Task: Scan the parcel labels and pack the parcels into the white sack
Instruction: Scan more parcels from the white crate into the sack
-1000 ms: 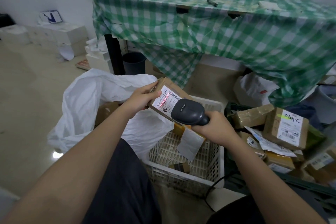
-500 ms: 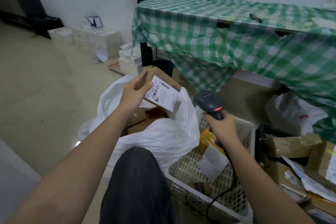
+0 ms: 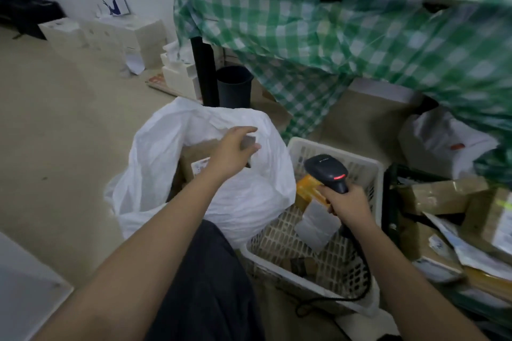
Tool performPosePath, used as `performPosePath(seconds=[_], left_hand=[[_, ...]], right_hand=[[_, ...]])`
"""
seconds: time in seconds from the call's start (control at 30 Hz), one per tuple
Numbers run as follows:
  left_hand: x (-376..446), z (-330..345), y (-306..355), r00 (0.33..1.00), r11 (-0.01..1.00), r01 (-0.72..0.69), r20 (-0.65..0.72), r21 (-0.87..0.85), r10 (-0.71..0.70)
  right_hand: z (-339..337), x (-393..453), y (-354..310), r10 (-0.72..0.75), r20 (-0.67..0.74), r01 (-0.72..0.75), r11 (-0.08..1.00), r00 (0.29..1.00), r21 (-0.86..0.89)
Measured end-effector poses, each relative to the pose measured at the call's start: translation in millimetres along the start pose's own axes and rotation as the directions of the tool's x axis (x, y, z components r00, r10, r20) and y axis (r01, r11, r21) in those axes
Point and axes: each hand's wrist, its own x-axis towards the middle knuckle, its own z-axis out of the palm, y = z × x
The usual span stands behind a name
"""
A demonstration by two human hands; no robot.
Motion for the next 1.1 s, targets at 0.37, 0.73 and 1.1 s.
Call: performPosePath(seconds=[0.37, 0.73, 1.1], left_hand=[[-41, 219, -8, 0.79, 0.989, 0.147, 0.598, 0.022, -0.131], [-54, 333, -101, 0.401, 0.817, -0.195, 0.804, 0.543, -0.439], [-29, 307, -92, 0.633, 0.95, 0.198, 0.709, 0.242, -0.313]], right_hand=[[-52, 6, 121, 0.302, -0.062, -0.304, 0.952, 0.951, -0.034], [-35, 47, 176, 0.416, 0.047, -0.418, 0.908, 0.908, 0.019], [-37, 52, 173, 0.377, -0.045, -0.37, 0.921, 0.925, 0.121]])
